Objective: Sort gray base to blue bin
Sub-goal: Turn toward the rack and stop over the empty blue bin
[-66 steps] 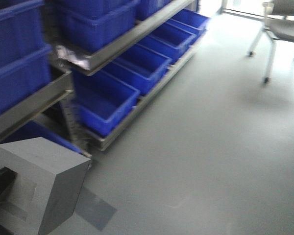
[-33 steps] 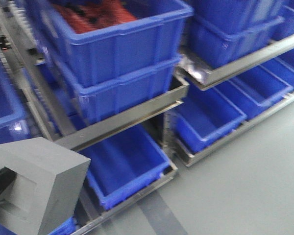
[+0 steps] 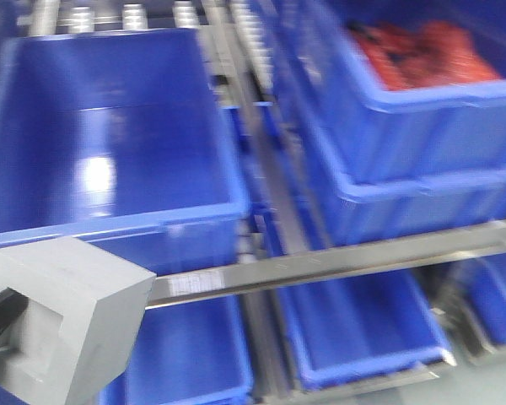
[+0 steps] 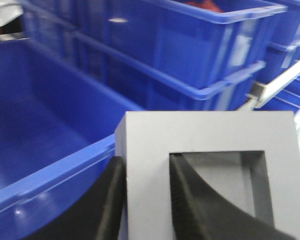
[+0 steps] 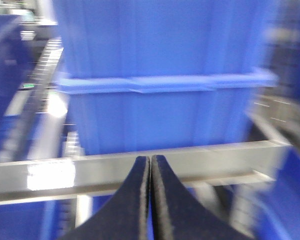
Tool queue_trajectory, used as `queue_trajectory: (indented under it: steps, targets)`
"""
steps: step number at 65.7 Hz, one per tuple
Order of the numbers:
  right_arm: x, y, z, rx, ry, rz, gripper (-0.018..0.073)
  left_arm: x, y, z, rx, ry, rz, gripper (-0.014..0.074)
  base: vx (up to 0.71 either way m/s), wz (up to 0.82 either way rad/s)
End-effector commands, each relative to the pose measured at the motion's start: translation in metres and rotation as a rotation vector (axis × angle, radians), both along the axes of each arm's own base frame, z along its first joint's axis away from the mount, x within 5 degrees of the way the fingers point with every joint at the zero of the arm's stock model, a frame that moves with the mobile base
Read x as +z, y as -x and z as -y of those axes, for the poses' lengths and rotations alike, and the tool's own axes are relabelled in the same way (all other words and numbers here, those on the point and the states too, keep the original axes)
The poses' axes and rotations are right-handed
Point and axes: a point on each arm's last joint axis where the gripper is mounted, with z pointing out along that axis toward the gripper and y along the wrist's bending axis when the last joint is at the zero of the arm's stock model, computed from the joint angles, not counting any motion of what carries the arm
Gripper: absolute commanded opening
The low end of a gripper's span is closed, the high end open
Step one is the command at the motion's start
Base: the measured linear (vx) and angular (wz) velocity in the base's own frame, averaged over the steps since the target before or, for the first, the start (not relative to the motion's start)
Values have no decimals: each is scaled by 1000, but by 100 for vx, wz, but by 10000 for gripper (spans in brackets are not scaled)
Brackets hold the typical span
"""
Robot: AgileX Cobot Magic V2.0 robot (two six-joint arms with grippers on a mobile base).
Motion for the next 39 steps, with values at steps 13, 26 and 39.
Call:
queue_trajectory:
  steps: [13,26,39]
  targets:
    - [2,0,0,2,11,71,-9,21,0,1,-7,88,109,-6,7,51]
    - [2,0,0,2,11,71,-9,21,0,1,-7,88,109,-6,6,30]
    - [2,0,0,2,11,71,-9,21,0,1,-7,88,109,-6,7,22]
